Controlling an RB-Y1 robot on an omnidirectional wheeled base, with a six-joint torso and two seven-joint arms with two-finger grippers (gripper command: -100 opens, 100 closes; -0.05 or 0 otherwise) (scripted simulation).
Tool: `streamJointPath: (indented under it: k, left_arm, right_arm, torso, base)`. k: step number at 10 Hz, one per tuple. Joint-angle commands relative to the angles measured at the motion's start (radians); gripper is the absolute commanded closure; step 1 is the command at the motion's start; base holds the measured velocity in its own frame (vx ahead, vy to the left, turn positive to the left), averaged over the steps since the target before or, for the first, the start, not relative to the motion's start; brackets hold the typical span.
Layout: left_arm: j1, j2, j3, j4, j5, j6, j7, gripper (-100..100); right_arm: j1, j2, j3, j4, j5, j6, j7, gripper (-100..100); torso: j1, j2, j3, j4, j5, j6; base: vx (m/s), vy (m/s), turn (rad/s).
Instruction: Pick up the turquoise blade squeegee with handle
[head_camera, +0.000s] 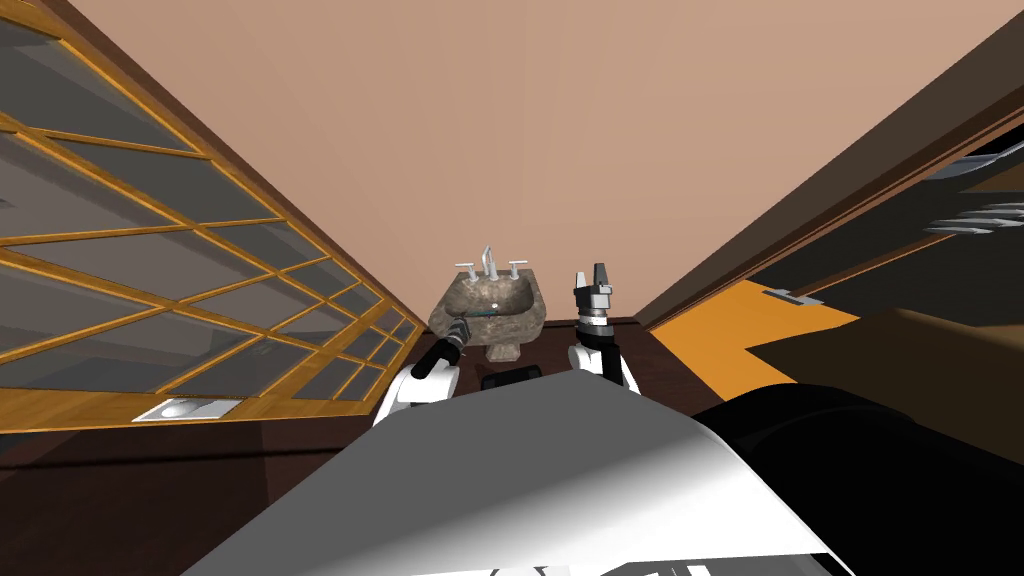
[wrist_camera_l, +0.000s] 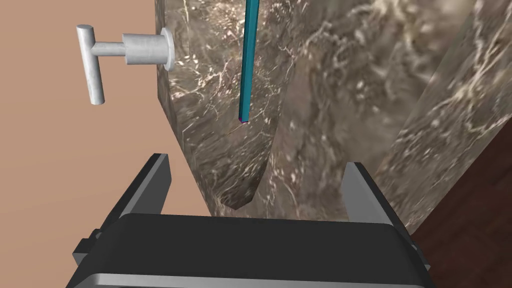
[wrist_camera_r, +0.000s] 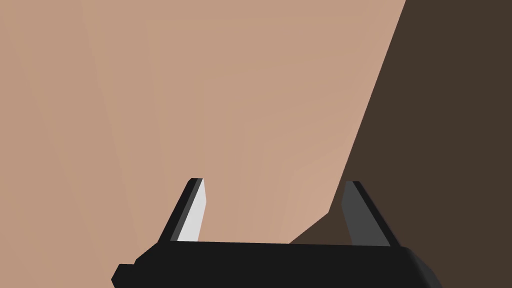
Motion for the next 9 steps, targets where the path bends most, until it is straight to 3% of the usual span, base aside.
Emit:
streamJointPath:
  k: [1, 9]
  left_arm:
    - [-0.023, -0.005, -0.013, -0.004, 0.005, 0.048, 0.002, -100]
    - [-0.099, -0.011, -0.064, -0.022, 0.015, 0.221, 0.011, -100]
  right_arm:
    - [0.0, 0.0, 0.0, 0.0, 0.0, 0.0, 0.0, 0]
    - [0.0, 0.0, 0.0, 0.0, 0.0, 0.0, 0.0, 0]
  torso:
    - [0.0, 0.0, 0.0, 0.0, 0.0, 0.0]
    - [0.0, 0.001, 0.0, 0.0, 0.0, 0.0]
  base:
    - [0.043, -0.015, -0.137]
    - [0.042, -0.002, -0.087]
